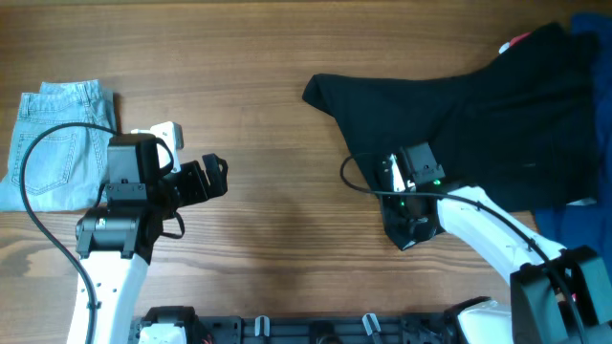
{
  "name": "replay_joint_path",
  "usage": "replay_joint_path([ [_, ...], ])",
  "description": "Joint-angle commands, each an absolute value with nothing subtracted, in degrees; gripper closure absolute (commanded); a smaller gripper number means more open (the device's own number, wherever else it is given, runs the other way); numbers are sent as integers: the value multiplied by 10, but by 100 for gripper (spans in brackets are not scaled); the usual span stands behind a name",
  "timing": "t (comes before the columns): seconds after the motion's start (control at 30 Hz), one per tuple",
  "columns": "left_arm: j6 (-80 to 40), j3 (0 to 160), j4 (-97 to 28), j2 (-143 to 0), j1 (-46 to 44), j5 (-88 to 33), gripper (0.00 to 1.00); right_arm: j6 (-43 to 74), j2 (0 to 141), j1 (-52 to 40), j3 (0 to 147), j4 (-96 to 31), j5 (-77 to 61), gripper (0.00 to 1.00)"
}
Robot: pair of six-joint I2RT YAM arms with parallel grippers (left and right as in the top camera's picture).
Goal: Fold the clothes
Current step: 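Drag the black garment with the right gripper toward the table center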
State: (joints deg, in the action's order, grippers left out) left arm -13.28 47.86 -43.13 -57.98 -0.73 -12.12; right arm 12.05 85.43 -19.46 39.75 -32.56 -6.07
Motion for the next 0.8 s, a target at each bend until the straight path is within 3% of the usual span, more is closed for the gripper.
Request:
replay_joint_path([
  [0.0,-140,486,-431,-582,-8,-131,0,53,860,-248,495,-361,-166,96],
  [0.2,-140,486,-430,-582,-8,-130,0,-30,860,-438,649,-348,-304,96],
  [0.33,-140,486,-430,-582,-8,-130,0,-45,860,-478,752,-341,-452,96],
  [0.37,-140,486,-430,-582,-8,-130,0,-43,860,-478,763,-339,-449,96],
  [0.43,-140,486,-430,-582,-8,-130,0,13,858,-467,774,-340,-258,96],
  [0.5,-140,486,-431,-582,-8,-130,0,108,856,-438,774,-366,-40,96],
  [0.57,-140,486,-431,-582,-8,-130,0,234,851,-348,774,-407,168,96],
  [0.77,-140,486,-431,-582,-8,-130,0,384,851,-27,772,-484,254,96],
])
